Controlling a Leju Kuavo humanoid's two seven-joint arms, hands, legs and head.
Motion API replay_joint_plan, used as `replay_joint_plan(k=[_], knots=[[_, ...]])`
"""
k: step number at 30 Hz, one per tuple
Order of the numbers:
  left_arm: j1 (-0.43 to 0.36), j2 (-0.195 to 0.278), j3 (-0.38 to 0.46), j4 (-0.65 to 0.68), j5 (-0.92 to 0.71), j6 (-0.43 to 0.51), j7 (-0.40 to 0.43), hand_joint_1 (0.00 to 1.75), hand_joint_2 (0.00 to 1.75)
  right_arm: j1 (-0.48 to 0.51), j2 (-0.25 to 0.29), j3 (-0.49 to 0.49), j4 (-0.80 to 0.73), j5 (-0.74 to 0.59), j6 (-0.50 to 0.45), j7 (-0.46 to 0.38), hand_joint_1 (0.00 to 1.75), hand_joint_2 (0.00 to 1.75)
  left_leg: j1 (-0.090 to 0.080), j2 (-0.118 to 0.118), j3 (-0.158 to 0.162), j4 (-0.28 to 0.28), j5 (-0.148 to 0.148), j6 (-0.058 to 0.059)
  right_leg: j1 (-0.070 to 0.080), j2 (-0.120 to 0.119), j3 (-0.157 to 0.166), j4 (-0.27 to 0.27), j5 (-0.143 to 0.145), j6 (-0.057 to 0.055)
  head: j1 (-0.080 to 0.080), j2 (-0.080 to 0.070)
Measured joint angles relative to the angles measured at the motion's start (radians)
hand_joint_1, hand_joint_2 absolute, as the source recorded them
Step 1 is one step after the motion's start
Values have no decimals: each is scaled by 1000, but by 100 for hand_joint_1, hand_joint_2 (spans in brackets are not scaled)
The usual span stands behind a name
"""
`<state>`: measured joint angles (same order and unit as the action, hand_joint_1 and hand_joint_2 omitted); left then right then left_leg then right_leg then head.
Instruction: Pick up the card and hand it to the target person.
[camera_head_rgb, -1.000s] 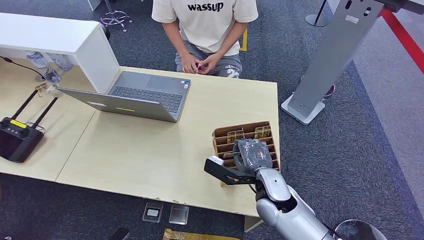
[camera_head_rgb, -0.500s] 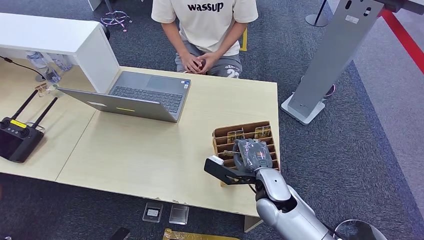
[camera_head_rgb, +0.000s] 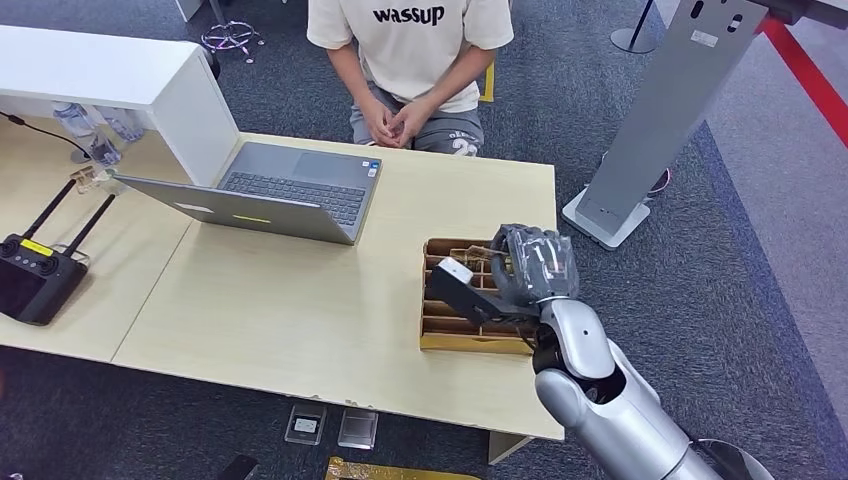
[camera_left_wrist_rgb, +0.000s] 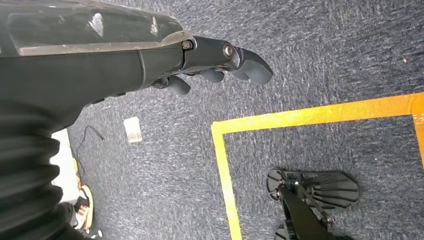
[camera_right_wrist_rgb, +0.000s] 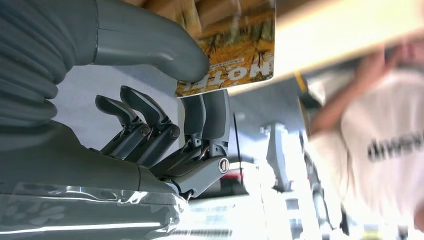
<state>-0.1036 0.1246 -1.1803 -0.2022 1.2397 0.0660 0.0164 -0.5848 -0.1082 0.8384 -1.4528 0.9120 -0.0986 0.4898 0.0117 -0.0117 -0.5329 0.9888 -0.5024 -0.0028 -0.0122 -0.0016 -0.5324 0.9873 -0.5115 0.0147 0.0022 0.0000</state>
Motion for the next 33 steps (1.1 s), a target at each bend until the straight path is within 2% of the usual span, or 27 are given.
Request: replay_joint_plan(k=[6,12,16,24,30,33], knots=[[0,0,0,0,2,-1,0,0,175,-41,-22,-30,-143,10,0,2,175,175,0,0,0,0,0,0,0,0,0,0,0,0,-1,0],[-2,-1,-2,0,-5,-7,0,0,175,-53,-11,-23,-133,-32,-40,-56,175,175,0,0,-1,0,0,0,0,0,0,0,0,0,-1,0],[-6,-1,-8,0,-15,-11,1,0,175,-70,18,-15,-29,-58,-121,-128,175,175,0,0,-1,0,0,0,0,0,0,1,0,0,0,0],[-22,-3,-21,0,-30,-22,12,0,175,-110,91,-17,253,-76,-353,-323,175,175,0,0,-1,0,0,0,0,-1,0,1,0,0,-1,0],[-32,-7,-35,0,-33,-30,15,0,175,-133,137,-22,432,-92,-447,-412,175,175,0,0,-1,0,0,0,0,-1,0,1,0,0,-1,0],[-34,-7,-41,0,-40,-39,12,0,175,-141,154,-23,500,-94,-465,-422,44,175,0,0,-1,0,0,0,0,-1,0,1,0,0,0,0]])
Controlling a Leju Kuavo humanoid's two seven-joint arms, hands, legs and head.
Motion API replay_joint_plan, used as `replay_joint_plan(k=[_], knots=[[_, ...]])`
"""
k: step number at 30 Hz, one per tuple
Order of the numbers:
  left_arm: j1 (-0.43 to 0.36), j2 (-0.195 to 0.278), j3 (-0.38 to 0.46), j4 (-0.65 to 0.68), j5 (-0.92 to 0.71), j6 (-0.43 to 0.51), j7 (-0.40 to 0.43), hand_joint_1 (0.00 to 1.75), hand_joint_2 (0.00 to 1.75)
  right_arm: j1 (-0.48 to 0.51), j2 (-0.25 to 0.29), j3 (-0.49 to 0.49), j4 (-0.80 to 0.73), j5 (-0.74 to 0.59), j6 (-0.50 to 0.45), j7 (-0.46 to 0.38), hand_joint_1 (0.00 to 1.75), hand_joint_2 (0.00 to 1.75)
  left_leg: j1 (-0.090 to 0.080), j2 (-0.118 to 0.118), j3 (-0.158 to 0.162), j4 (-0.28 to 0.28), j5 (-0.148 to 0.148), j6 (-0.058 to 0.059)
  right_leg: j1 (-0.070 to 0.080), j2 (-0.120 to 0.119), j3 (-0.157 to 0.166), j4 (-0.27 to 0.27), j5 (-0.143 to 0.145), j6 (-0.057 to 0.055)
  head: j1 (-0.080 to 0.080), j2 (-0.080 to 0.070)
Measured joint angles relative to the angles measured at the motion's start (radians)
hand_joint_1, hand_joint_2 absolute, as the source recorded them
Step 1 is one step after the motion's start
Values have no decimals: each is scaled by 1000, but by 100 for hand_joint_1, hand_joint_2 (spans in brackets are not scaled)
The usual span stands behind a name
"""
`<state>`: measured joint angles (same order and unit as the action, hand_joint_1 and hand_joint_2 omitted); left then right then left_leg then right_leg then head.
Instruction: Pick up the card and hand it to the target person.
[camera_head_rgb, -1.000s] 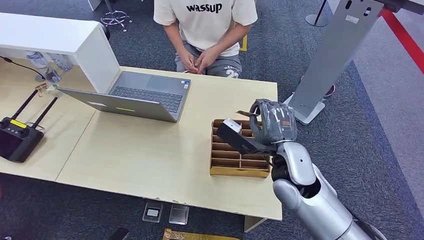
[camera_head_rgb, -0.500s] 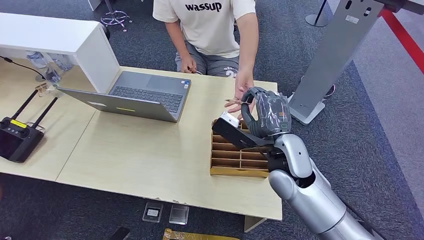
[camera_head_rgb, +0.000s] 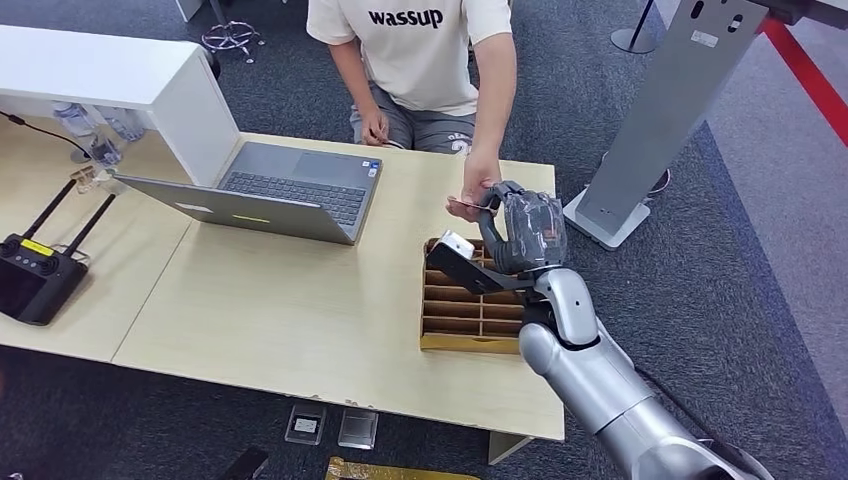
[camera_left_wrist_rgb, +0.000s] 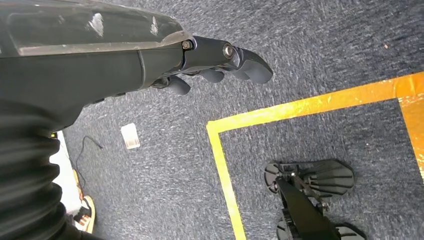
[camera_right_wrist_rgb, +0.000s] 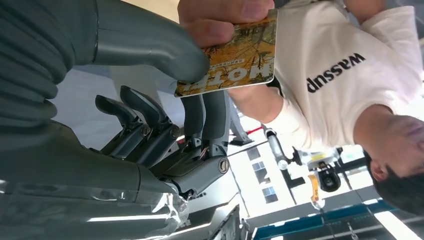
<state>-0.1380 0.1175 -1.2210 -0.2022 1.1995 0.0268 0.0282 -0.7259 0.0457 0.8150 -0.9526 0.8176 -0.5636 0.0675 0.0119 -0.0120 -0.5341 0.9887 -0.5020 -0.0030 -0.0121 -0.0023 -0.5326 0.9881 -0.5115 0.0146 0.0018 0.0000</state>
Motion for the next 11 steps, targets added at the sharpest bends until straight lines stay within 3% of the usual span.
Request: replay_joint_plan(k=[1,4,11], knots=[[-1,0,-2,0,-3,-2,0,0,131,-1,4,0,19,0,-3,0,0,175,0,0,0,0,0,0,0,0,0,0,0,0,0,0],[-1,0,-6,0,-3,0,-6,0,0,-2,13,0,60,-11,-11,-6,0,175,0,0,0,0,0,0,0,0,0,0,0,0,0,0],[2,0,-12,0,20,30,-7,0,0,17,18,-22,91,-191,-16,-93,0,175,0,0,0,0,0,0,0,0,-1,0,0,0,0,0]])
